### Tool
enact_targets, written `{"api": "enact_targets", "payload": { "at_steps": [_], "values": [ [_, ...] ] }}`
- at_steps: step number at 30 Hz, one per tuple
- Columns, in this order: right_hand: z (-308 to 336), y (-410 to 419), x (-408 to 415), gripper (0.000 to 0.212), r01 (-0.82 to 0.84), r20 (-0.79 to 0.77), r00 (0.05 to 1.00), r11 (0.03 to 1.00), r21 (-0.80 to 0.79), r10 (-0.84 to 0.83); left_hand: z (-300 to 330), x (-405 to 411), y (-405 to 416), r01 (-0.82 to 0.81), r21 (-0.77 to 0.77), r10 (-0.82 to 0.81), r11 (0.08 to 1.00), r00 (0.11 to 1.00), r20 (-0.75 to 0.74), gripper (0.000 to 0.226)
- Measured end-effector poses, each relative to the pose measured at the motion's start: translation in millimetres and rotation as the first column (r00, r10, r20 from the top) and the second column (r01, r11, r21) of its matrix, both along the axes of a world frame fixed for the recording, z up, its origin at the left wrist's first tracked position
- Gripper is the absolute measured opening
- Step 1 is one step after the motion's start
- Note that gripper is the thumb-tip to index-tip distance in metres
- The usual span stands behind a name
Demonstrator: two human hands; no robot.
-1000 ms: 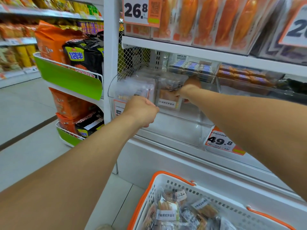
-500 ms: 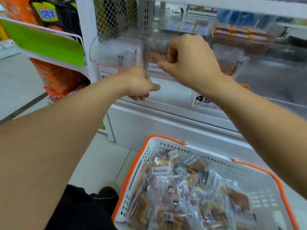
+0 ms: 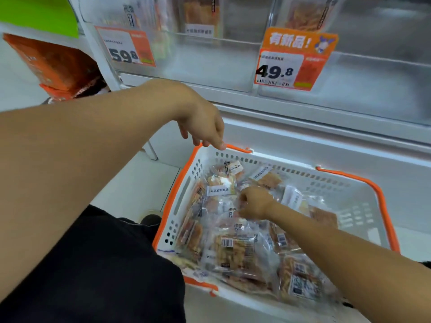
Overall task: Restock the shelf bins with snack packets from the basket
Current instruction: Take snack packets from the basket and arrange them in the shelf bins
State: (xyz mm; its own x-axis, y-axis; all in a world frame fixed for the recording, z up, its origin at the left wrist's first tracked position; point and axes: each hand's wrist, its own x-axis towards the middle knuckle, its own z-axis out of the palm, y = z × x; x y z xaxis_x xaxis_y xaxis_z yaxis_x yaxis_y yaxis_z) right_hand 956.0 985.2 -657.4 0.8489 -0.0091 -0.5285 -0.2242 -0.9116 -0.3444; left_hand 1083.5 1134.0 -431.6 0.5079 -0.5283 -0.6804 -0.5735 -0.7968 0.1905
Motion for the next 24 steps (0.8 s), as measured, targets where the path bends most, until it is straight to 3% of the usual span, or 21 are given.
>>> {"api": "enact_targets", "payload": {
  "at_steps": [4,6,8,14,16,18,21,22,24],
  "values": [
    [41.9,-26.6,10.7,0.007,-0.058,-0.054,0.996,0.959,0.278,0.076,2.5,5.9,-1.4,0.016,0.001,-0.016,1.0,1.0,-0.012,0.042],
    [75.4,-42.6,17.2,0.004,-0.003,-0.122,0.989,0.846,0.532,0.08,5.9,8.3,-1.8,-0.004,-0.015,0.003,1.0,1.0,-0.022,0.052],
    [110.6,-55.2,23.0,0.016,0.057,-0.13,0.99,0.726,0.685,0.045,11.7,8.8,-3.4,-0.03,-0.057,0.027,0.998,0.999,-0.047,0.064],
    [212.1,-59.3,33.8,0.012,0.071,0.042,0.975,0.487,0.871,-0.218,25.4,8.6,3.9,-0.202,-0.334,0.119,0.92,0.96,-0.253,0.077],
    [235.6,-54.3,36.1,0.01,0.058,0.085,0.955,0.459,0.887,-0.285,32.1,11.3,10.5,-0.297,-0.462,0.144,0.836,0.93,-0.338,0.044],
    [253.6,-50.7,35.1,0.021,0.063,0.11,0.92,0.42,0.905,-0.375,40.8,12.9,17.7,-0.392,-0.561,0.175,0.73,0.899,-0.4,0.008],
    [271.8,-45.5,32.3,0.054,0.029,0.11,0.906,0.318,0.948,-0.41,49.9,19.3,28.2,-0.536,-0.673,0.2,0.51,0.835,-0.513,0.011],
    [276.0,-40.6,31.6,0.053,0.013,0.129,0.909,0.337,0.942,-0.396,52.7,21.1,30.6,-0.584,-0.692,0.202,0.423,0.806,-0.557,0.018],
    [285.1,-26.9,34.2,0.032,-0.031,0.25,0.873,0.463,0.886,-0.42,60.5,23.2,32.6,-0.662,-0.7,0.196,0.267,0.749,-0.633,0.028]
  ]
}}
